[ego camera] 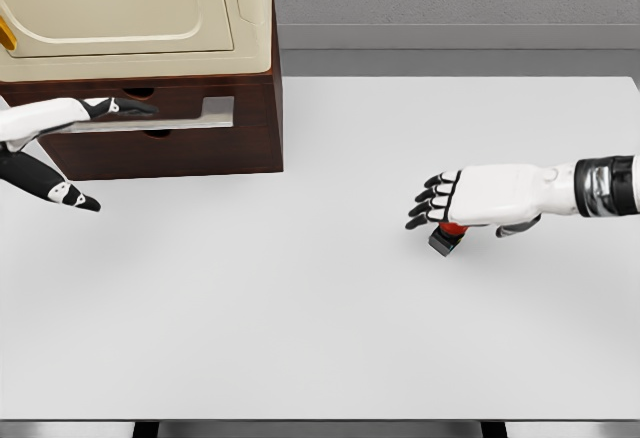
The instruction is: Open the cabinet drawer with left arm, and place a switch into the drawer with right arm
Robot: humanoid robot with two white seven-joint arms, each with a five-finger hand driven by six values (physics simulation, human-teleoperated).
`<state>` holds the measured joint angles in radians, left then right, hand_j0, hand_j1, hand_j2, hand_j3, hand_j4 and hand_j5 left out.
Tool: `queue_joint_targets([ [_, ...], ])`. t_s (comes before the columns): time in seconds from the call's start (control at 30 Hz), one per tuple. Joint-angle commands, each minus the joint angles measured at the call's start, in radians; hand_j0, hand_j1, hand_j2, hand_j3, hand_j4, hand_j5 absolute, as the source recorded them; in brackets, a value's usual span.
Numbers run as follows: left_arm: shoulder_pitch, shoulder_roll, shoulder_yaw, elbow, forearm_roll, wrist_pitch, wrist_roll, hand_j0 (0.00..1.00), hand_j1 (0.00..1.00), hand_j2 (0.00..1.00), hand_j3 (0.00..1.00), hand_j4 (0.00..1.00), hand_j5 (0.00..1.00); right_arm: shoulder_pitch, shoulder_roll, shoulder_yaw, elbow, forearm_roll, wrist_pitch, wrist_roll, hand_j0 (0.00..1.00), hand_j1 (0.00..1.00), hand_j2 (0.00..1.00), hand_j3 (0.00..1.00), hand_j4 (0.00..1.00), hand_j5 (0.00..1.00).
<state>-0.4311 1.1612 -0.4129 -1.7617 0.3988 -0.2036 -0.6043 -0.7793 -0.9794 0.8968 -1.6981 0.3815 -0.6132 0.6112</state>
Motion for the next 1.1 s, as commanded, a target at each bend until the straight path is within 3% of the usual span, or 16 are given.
queue_joint_targets([
  [0.0, 0.000, 0.000, 0.000, 0.002, 0.000, 0.030, 0.009, 1.00, 1.00, 1.00, 1.00, 1.00, 1.00, 0.000, -0.001, 0.008, 0.000, -0.004, 0.002, 0.000, 1.00, 1.00, 1.00, 1.00, 1.00, 1.00],
  [0.1, 0.002, 0.000, 0.000, 0.002, -0.018, 0.049, 0.009, 1.00, 1.00, 1.00, 1.00, 1.00, 1.00, 0.000, 0.010, 0.007, 0.041, -0.003, 0.002, 0.000, 1.00, 1.00, 1.00, 1.00, 1.00, 1.00],
  [1.07, 0.000, -0.041, -0.010, 0.041, -0.106, 0.136, 0.008, 1.00, 1.00, 1.00, 1.00, 1.00, 1.00, -0.011, 0.042, 0.027, 0.084, 0.011, 0.002, 0.000, 1.00, 1.00, 1.00, 1.00, 1.00, 1.00],
])
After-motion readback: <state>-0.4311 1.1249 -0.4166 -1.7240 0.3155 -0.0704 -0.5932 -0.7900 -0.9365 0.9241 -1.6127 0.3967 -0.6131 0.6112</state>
